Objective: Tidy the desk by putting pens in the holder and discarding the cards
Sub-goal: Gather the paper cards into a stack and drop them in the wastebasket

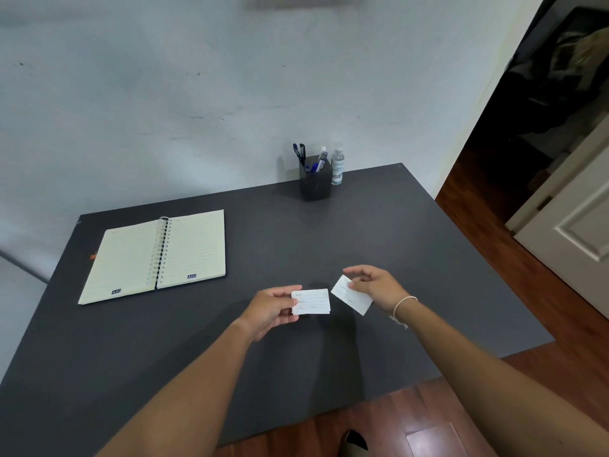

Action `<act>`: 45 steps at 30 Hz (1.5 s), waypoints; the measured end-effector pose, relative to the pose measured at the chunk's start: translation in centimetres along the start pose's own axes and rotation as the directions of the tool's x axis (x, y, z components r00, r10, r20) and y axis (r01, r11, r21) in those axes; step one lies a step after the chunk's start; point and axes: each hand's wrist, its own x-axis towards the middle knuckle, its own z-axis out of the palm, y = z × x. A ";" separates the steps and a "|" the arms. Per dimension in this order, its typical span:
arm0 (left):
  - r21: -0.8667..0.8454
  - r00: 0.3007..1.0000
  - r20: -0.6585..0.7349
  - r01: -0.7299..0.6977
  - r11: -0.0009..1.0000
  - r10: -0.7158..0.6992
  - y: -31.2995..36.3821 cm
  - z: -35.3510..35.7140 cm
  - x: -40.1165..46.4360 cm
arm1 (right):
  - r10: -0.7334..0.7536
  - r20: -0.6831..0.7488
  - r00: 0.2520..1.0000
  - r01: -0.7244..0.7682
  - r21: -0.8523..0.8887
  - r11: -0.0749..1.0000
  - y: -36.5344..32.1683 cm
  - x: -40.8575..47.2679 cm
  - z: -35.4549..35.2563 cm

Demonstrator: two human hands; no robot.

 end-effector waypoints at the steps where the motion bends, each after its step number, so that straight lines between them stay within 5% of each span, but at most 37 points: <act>1: -0.003 1.000 0.007 0.001 1.000 0.000 0.1 0.0 -0.1 | -0.005 0.021 1.000 0.006 -0.027 1.000 -0.4 0.0 0.4; 13: -0.046 0.995 0.084 0.047 0.998 -0.043 0.4 0.4 -0.9 | -0.142 0.046 0.989 0.147 -0.439 0.886 -1.1 -0.1 3.6; 18: -0.045 0.994 0.094 0.055 0.997 -0.050 0.2 0.6 -1.3 | -0.188 0.035 0.982 0.181 -0.482 0.857 -0.6 -0.5 4.4; 35: 0.029 0.995 0.074 0.067 0.997 -0.069 0.0 0.9 -2.4 | -0.136 0.030 0.990 0.137 -0.405 0.904 0.1 -1.4 5.1; 45: 0.006 1.000 0.009 0.014 1.000 -0.014 -0.3 1.6 -1.9 | 0.105 0.029 0.994 -0.108 0.121 0.987 1.3 -2.7 3.5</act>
